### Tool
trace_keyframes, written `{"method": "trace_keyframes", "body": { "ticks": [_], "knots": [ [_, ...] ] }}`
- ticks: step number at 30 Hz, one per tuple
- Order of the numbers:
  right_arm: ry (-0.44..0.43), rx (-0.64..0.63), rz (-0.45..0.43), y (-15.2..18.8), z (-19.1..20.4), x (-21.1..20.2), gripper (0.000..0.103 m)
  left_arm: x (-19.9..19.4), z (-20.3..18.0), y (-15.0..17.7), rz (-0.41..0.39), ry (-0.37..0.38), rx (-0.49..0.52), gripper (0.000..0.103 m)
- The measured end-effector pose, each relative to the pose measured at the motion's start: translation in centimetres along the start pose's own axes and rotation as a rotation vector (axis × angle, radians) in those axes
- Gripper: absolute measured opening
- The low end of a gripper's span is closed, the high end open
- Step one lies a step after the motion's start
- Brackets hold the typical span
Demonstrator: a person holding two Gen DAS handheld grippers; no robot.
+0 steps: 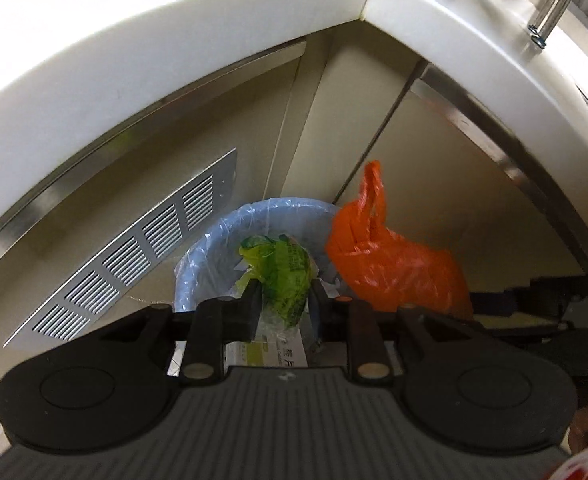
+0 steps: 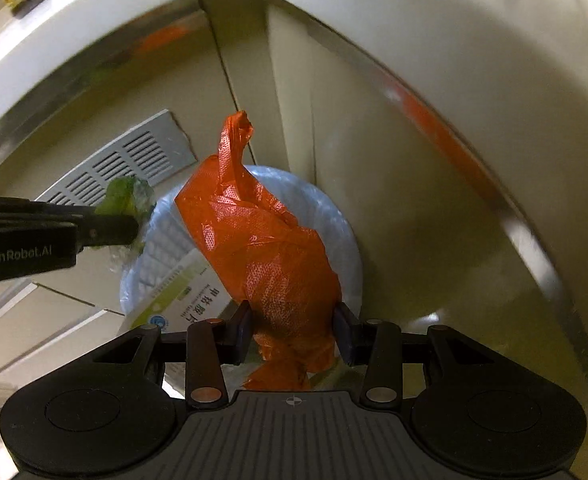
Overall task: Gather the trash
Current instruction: 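Open both tools over the wastebasket, dropping the bag and wrapper, then move both tools back up to the countertop toward the tissue and water bottle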
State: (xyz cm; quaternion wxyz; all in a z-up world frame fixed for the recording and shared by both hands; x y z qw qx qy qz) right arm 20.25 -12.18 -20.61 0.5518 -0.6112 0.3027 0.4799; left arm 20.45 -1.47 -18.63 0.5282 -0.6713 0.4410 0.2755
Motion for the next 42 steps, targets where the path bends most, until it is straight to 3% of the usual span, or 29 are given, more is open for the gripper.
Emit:
{"method": "trace_keyframes", "body": {
  "ticks": [1,3,19,22,24,34,42],
  "knots": [
    [0.001,0.008,0.006,0.0,-0.1,0.2,0.042,0.2,0.0,-0.1,-0.005,-0.008,0.000,0.030],
    [0.001,0.021,0.014,0.1,-0.1,0.6,0.042,0.6,0.1,-0.4,-0.007,-0.020,-0.001,0.060],
    [-0.035,0.009,0.002,-0.9,0.8,1.4,0.042,-2.1,1.3,1.4,-0.029,-0.058,-0.061,0.060],
    [-0.089,0.020,-0.004,-1.1,1.3,1.6,0.056,-2.6,1.6,1.5,-0.041,-0.071,-0.070,0.060],
    [-0.085,0.016,-0.017,-1.2,1.5,1.5,0.072,-2.9,1.7,1.6,-0.046,-0.079,-0.072,0.060],
    [-0.074,-0.040,-0.028,-0.6,2.2,0.7,0.072,-4.2,2.2,2.3,-0.057,-0.085,-0.080,0.060],
    [-0.099,-0.152,-0.144,-1.8,3.6,-3.0,0.072,-7.0,1.6,1.8,-0.118,-0.070,-0.073,0.060]
  ]
}}
Point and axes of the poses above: each gripper's, at about its wrist camera, not at the fingertips, and x roughly the way its jaws point, z to its left, y to its underside, the point moved 6 cm from there along x, roughly the way its jaws point, and after that the axes turned 7 degrees about y, right-handed, at the moved point
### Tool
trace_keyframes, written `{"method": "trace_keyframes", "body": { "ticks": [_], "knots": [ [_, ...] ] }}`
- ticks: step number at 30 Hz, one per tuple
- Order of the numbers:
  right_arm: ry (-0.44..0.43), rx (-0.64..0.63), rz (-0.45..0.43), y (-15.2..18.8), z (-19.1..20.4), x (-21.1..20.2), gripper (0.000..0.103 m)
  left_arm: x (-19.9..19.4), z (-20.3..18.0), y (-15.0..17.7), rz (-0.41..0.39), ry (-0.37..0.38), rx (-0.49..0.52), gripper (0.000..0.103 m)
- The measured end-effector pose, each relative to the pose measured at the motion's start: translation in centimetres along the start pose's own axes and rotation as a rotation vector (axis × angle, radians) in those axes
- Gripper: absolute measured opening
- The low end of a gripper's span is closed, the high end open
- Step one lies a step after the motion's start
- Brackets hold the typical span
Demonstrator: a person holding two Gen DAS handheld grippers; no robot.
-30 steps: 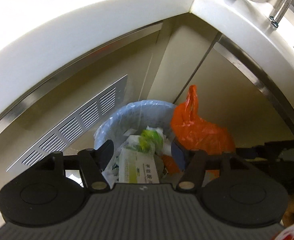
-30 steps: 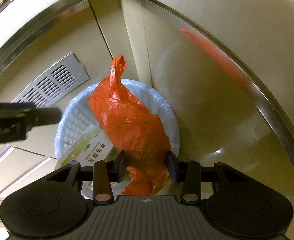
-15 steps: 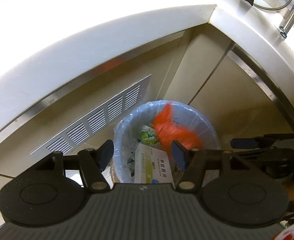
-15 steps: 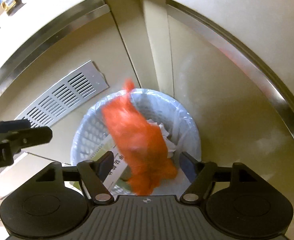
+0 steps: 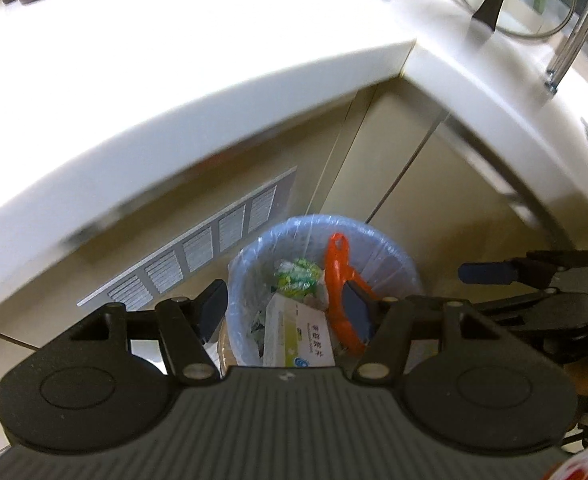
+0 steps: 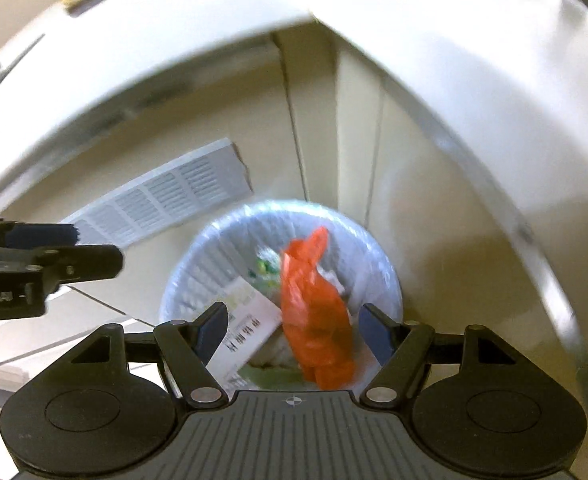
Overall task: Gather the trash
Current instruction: 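Move both tools back up to the countertop toward the tissue and water bottle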
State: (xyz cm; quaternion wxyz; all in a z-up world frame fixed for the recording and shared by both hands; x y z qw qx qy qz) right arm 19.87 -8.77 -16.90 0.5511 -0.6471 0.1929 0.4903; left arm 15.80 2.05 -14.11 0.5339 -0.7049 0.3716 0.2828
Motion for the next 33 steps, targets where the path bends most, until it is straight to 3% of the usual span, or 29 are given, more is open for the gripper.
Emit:
{"method": "trace_keyframes", "body": {
  "ticks": [8,16,25,33],
  "knots": [
    [-0.032,-0.144,-0.209,-3.3,1.3,-6.2,0.072,-4.4,-1.1,-2.0,-0.116,0.006,0.018,0.060],
    [-0.035,-0.170,-0.392,-7.8,1.0,-10.1,0.072,-8.4,-1.6,-5.0,-0.250,-0.024,0.005,0.060],
    [-0.017,-0.157,-0.451,-15.8,-2.4,-9.0,0.072,-11.1,1.0,-8.8,-0.363,-0.135,-0.044,0.068],
    [0.018,-0.234,-0.464,-21.8,-5.7,-6.0,0.072,-10.6,3.7,-11.2,-0.359,-0.213,-0.099,0.071]
  ]
}}
Point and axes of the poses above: each gripper's, at about its wrist camera, not at the fingertips, and x roughly the way its jaws point, z to its left, y to its underside, the point moved 6 cm from there along x, roughly the way its jaws point, and after that the axes turned 7 degrees about y, right-handed, at the moved point
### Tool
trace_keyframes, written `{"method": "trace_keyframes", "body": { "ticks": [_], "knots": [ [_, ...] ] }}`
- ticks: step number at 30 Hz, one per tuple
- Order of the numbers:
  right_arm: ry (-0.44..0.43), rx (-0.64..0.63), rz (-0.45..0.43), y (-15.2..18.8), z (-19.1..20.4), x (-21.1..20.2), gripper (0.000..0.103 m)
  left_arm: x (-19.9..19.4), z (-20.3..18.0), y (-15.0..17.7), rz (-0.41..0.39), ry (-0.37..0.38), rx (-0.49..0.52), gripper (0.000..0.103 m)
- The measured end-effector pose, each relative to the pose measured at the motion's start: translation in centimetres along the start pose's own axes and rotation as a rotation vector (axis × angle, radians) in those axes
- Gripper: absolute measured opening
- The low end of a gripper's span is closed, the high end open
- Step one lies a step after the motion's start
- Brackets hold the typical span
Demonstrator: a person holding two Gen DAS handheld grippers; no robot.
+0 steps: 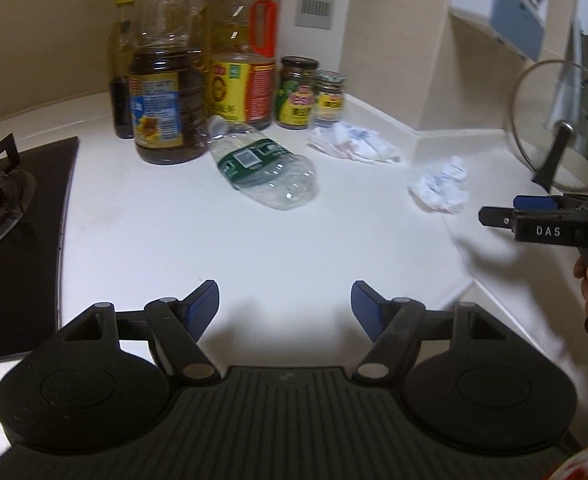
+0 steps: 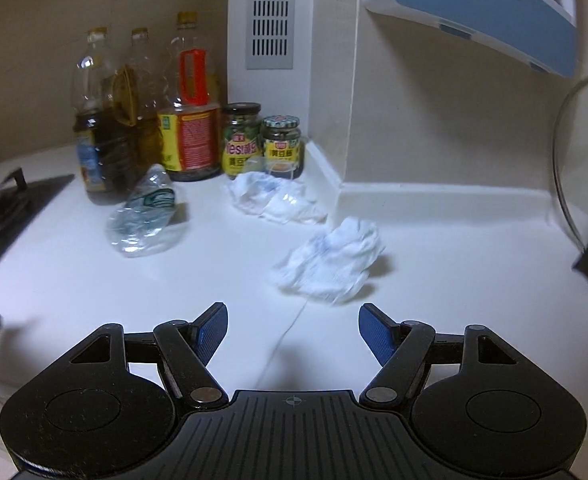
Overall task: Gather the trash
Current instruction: 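Move both tools back up to the countertop toward the tissue and water bottle, then grasp a crumpled white tissue with the right tool while the left tool approaches the water bottle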
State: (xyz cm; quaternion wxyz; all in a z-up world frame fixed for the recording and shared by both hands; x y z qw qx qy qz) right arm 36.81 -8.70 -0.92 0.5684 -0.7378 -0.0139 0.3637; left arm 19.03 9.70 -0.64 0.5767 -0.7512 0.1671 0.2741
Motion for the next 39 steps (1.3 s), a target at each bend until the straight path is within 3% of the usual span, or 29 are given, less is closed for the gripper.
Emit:
{"method": "trace_keyframes", "body": {
  "ticks": [10,14,20,22,23,24,29,34,36,39],
  "knots": [
    [-0.049,-0.346,0.045,-0.1,-1.6,6.4,0.073,2.2,1.4,-2.9,-0.013,-0.064,-0.050,0.072],
    [-0.072,-0.363,0.053,-0.9,-2.2,8.1,0.082,3.0,1.5,-3.6,-0.013,-0.078,-0.061,0.072],
    [-0.145,-0.311,0.089,-1.6,-2.5,10.8,0.082,4.4,1.2,-4.5,-0.009,-0.087,-0.059,0.072],
    [-0.157,-0.285,0.097,-1.8,-2.5,11.2,0.077,4.8,1.2,-4.8,-0.007,-0.090,-0.061,0.072],
    [-0.163,-0.278,0.102,-1.8,-2.5,11.5,0.059,5.0,1.2,-4.9,-0.005,-0.091,-0.061,0.072],
    [-0.161,-0.273,0.103,-1.8,-2.4,11.6,0.051,5.2,1.2,-4.9,-0.004,-0.091,-0.060,0.072],
    [-0.158,-0.247,0.099,-2.1,-2.5,11.6,0.026,6.6,1.5,-5.8,0.005,-0.093,-0.061,0.072],
    [-0.163,-0.209,0.084,-2.3,-2.7,10.6,0.024,8.7,2.0,-7.4,0.012,-0.101,-0.075,0.074],
    [-0.159,-0.189,0.083,-2.3,-2.7,10.4,0.024,9.7,2.1,-8.2,0.005,-0.104,-0.088,0.083],
    [-0.156,-0.157,0.090,-2.2,-2.8,10.1,0.024,11.3,2.0,-9.5,0.000,-0.104,-0.094,0.088]
  ]
}}
Point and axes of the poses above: each gripper's, at about its wrist camera, not at the fingertips, and x roughly the way its jaws point, z to its left, y to its underside, the point moved 6 cm from there along x, roughly the way its jaws point, and after that the axes turned 7 degrees about y, right-handed, at the moved point
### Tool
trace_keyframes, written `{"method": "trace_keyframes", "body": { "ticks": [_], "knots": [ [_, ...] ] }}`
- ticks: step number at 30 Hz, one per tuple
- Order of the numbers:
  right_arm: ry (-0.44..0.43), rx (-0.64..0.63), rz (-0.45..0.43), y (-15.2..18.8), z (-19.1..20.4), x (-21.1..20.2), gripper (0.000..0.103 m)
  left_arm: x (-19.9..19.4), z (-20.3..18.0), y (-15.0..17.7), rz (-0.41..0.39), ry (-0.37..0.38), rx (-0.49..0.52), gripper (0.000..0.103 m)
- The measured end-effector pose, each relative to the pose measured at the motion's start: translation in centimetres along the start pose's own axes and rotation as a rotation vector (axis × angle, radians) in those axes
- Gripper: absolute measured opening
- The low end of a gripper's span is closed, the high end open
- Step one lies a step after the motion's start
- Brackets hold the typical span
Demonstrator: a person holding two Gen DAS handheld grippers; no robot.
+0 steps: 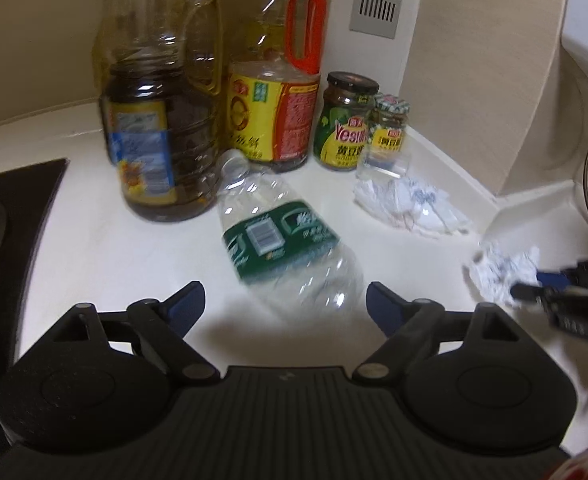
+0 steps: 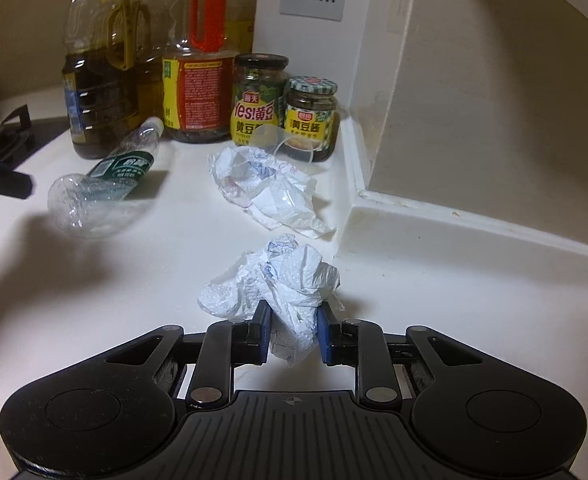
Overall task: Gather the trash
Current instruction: 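Grasp a crumpled white tissue with the right tool while the left tool approaches the water bottle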
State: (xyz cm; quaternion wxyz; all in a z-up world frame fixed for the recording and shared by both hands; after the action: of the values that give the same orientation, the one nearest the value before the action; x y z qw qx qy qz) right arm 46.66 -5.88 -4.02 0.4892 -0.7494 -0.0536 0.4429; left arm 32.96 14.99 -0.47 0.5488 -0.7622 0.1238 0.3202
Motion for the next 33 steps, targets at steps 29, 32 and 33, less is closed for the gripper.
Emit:
{"method": "trace_keyframes", "body": {
  "ticks": [29,32,33],
  "knots": [
    [0.026,0.059,0.006,0.6,0.0,-1.2,0.024,9.2,3.1,-3.3,0.176,0.083,-0.184,0.041],
    [0.021,0.059,0.000,0.5,0.3,-1.2,0.024,8.7,3.2,-3.6,0.160,0.104,-0.199,0.028],
    [0.019,0.059,-0.003,0.4,0.4,-1.3,0.024,8.4,3.3,-3.7,0.156,0.113,-0.209,0.022]
  ]
}}
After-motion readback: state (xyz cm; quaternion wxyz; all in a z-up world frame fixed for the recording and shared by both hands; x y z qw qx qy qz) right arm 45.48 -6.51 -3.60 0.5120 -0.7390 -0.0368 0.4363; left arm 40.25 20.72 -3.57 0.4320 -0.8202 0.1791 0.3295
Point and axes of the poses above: each gripper's, at about its wrist camera, not at the fingertips, and x roughly the way its jaws point, z to its left, y to its underside, the point moved 6 cm from there along x, roughly the way its jaws point, and after that the axes turned 7 degrees about y, right-handed, at the moved point
